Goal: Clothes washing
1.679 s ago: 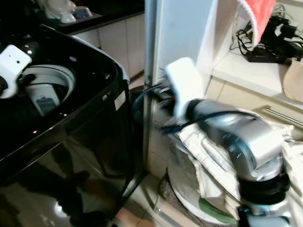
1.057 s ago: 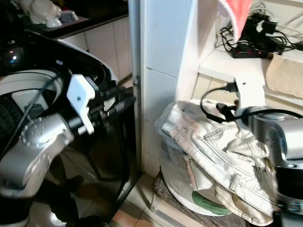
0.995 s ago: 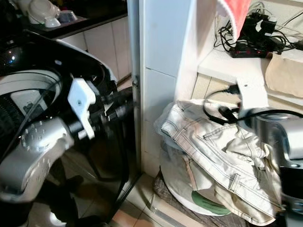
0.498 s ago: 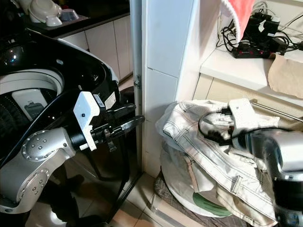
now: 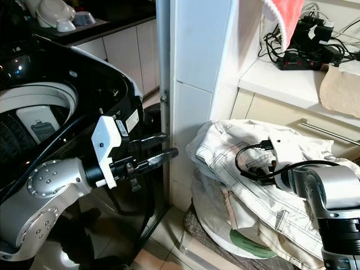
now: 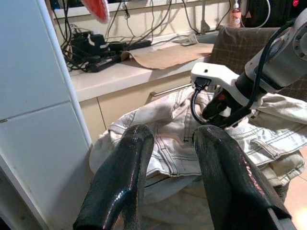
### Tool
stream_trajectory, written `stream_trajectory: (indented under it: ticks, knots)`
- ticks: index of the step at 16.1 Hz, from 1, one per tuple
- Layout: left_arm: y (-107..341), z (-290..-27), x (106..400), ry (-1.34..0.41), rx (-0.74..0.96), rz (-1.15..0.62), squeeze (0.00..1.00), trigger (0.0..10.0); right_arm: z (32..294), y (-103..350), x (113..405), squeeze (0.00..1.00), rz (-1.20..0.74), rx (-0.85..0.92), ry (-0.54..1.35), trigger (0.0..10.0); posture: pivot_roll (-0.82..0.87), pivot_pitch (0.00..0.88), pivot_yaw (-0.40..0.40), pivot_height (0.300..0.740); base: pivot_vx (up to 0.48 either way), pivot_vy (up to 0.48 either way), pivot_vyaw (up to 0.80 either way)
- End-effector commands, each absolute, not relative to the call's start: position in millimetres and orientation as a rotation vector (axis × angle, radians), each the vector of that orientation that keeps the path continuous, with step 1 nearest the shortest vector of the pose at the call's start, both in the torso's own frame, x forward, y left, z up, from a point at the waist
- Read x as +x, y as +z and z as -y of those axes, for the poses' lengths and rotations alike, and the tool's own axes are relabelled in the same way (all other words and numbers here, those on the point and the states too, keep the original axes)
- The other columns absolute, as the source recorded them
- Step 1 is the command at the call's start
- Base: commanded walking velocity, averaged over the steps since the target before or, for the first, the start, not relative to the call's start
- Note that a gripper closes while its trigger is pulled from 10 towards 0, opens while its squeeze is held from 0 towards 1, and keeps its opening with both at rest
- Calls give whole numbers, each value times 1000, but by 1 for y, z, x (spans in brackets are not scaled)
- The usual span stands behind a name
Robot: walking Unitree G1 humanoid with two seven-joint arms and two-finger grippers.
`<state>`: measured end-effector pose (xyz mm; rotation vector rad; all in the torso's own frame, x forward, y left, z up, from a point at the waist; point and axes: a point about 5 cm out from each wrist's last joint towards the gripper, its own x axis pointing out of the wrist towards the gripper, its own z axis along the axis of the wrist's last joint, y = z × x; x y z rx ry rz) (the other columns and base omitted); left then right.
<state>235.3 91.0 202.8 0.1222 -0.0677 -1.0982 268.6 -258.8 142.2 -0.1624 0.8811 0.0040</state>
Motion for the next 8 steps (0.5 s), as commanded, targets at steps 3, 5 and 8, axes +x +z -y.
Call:
stream_trajectory:
  ticks: [3, 5, 8]
  knots:
    - [206, -90, 233, -1119, 130, 70, 0, 10000, 261, 136, 268, 0, -903, -151, -8, 0, -55, 9, 13, 740, 0, 0, 0]
    - [206, -89, 231, -1130, 123, 68, 0, 10000, 261, 136, 268, 0, -901, -152, -7, 0, -56, 11, 11, 740, 0, 0, 0]
    - [206, -90, 231, -1131, 127, 66, 0, 10000, 262, 137, 269, 0, -891, -140, -6, 0, -57, 9, 13, 740, 0, 0, 0]
